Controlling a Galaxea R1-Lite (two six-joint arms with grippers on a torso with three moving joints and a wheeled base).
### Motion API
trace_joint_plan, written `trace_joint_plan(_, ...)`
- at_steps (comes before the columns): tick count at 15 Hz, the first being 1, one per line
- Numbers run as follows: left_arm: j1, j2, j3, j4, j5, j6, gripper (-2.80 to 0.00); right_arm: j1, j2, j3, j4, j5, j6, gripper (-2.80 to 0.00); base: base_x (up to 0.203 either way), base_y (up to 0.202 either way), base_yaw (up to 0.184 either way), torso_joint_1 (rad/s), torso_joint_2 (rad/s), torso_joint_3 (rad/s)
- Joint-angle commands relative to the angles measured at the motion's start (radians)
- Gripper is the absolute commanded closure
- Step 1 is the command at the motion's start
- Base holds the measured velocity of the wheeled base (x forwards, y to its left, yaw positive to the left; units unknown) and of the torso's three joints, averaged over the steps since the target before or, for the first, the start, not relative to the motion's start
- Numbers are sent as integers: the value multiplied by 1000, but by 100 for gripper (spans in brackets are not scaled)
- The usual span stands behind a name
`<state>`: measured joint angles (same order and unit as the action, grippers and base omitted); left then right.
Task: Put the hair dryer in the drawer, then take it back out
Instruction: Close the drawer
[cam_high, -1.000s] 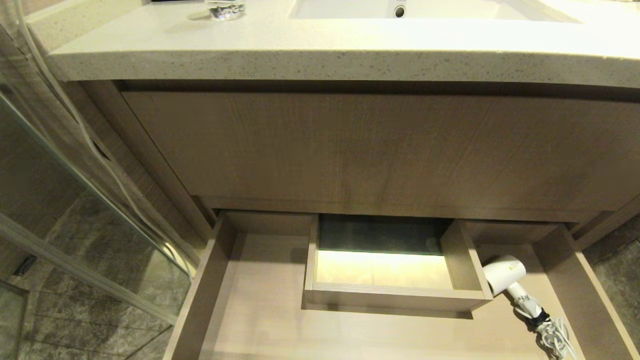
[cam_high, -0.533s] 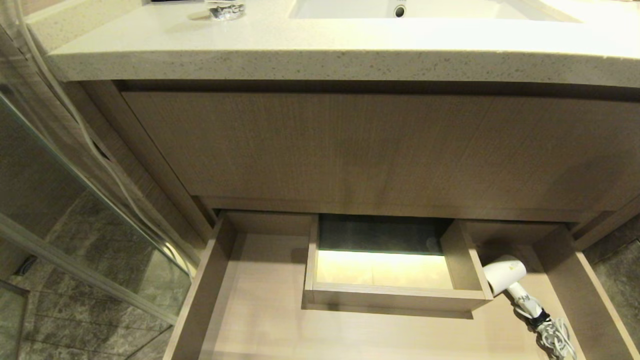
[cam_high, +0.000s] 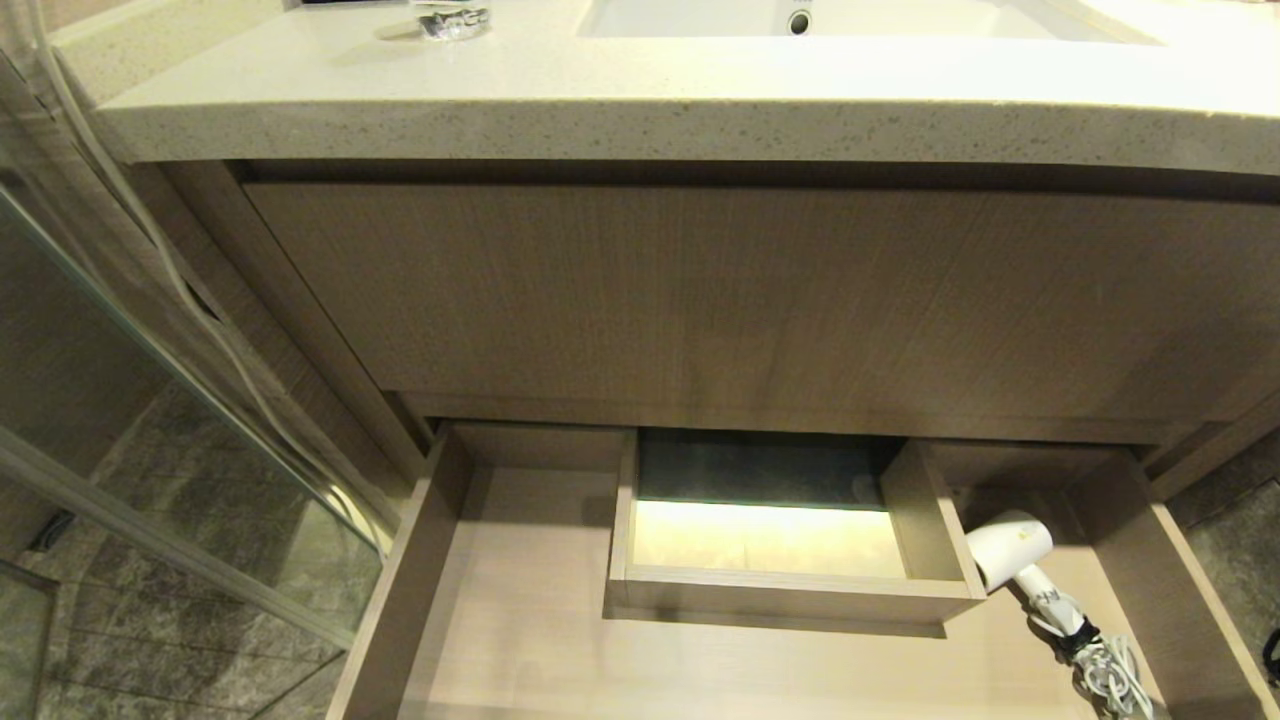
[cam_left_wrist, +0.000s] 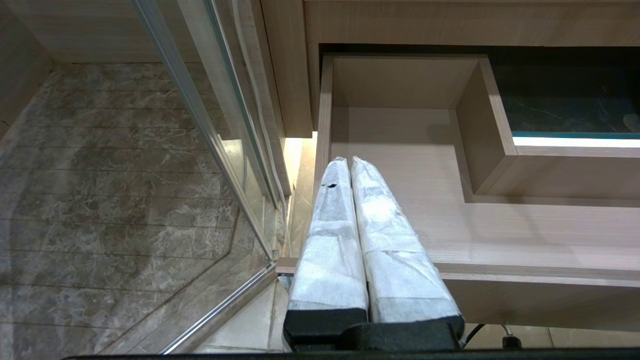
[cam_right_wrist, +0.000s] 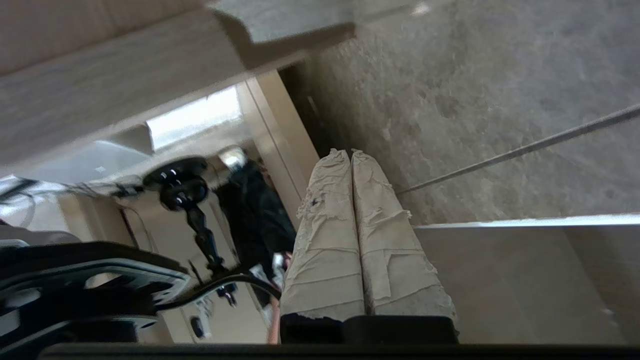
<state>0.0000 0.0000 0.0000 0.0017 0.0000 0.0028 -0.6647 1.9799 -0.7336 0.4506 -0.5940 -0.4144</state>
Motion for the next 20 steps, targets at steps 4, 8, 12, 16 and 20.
trace_joint_plan(4,0,0,0,0,0,0,0,16,100,-11,3,-33,-5,0,0,0,0,0,0,0)
trace_joint_plan(8,0,0,0,0,0,0,0,29,151,-49,2,-38,-23,0,0,0,0,0,0,0)
trace_joint_plan(12,0,0,0,0,0,0,0,34,182,-84,-1,-38,-23,0,0,0,0,0,0,0)
trace_joint_plan(16,0,0,0,0,0,0,0,58,188,-92,-60,-36,-23,0,0,0,0,0,0,0)
trace_joint_plan(20,0,0,0,0,0,0,0,59,150,-90,-71,-32,-14,0,0,0,0,0,0,0)
